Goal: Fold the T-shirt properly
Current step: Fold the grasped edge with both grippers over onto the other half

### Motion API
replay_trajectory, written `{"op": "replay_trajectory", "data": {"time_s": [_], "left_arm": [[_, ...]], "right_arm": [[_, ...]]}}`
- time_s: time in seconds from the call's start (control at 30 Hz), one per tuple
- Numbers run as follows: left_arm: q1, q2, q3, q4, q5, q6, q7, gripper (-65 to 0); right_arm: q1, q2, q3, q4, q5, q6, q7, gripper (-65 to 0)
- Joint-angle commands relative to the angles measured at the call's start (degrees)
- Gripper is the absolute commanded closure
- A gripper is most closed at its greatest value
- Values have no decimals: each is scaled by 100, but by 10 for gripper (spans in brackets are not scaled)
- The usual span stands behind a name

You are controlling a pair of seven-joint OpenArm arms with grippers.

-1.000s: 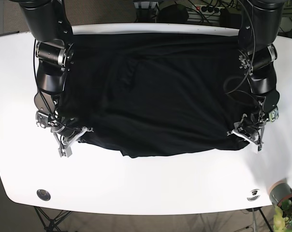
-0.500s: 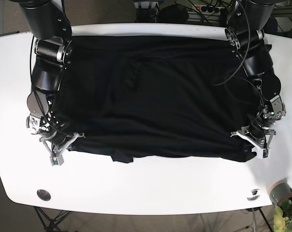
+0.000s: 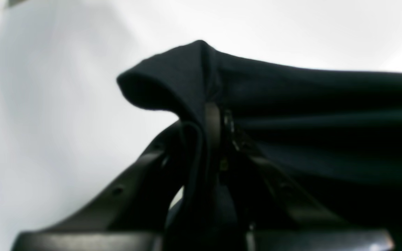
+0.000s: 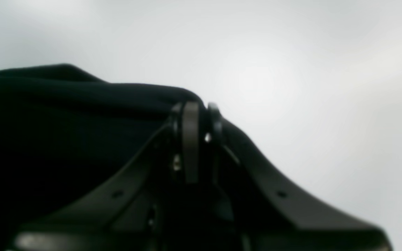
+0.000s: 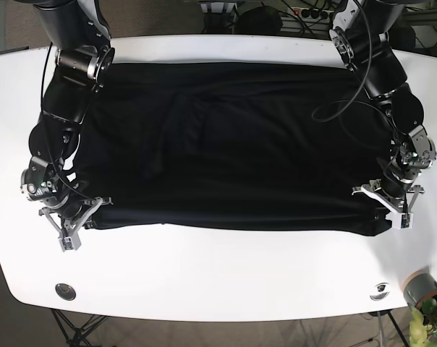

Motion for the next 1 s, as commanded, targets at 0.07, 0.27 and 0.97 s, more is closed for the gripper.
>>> {"op": "replay_trajectory", "data": {"time_s": [0.07,0.27,0.97], "left_arm": [[27,-118,-356,331,-1,-412,31,0],[343,-127,-497,656,-1,-649,181,0],[2084,5,-593,1755,-1,-847,189,0]], "right_arm": [[-90,71,108,955,-24,105,-326,-21],[-723,-149,469,2265,-24,123,-1091,-21],[-2965,-360,1198,3917,1444,70,-1873,-21]]}}
